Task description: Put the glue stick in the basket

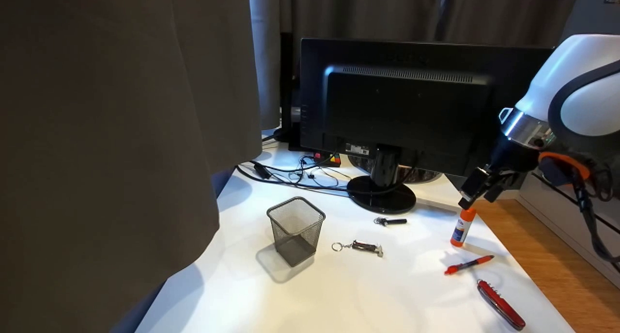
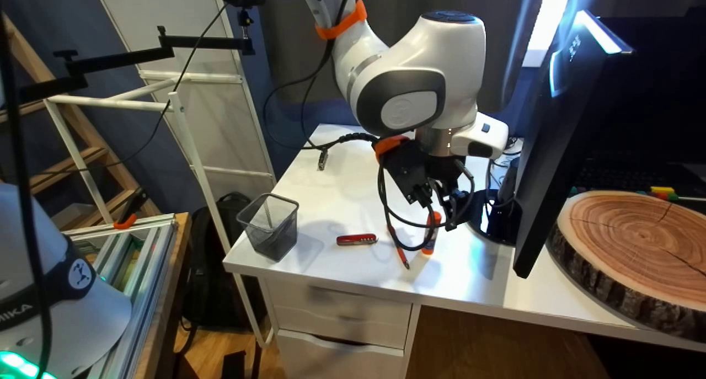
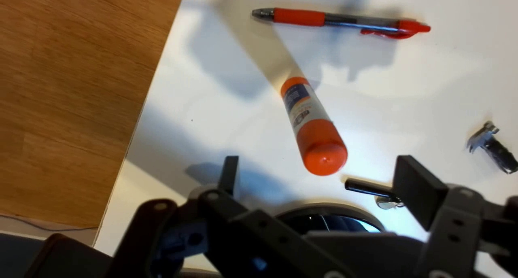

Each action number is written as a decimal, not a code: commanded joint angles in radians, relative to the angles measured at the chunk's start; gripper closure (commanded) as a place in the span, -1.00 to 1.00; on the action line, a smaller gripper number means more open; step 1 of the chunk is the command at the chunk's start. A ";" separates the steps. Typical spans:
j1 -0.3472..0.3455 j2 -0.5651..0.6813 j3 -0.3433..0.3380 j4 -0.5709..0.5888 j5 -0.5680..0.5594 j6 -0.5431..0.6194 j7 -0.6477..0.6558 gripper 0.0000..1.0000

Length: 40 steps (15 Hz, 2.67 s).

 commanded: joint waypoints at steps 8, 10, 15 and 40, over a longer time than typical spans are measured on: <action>0.081 0.048 -0.044 0.007 -0.063 0.014 0.105 0.56; 0.119 0.045 -0.089 -0.001 -0.095 0.041 0.148 0.39; 0.187 0.043 -0.171 -0.004 -0.163 0.046 0.224 -0.49; 0.083 -0.094 0.026 -0.126 -0.055 0.262 0.121 0.85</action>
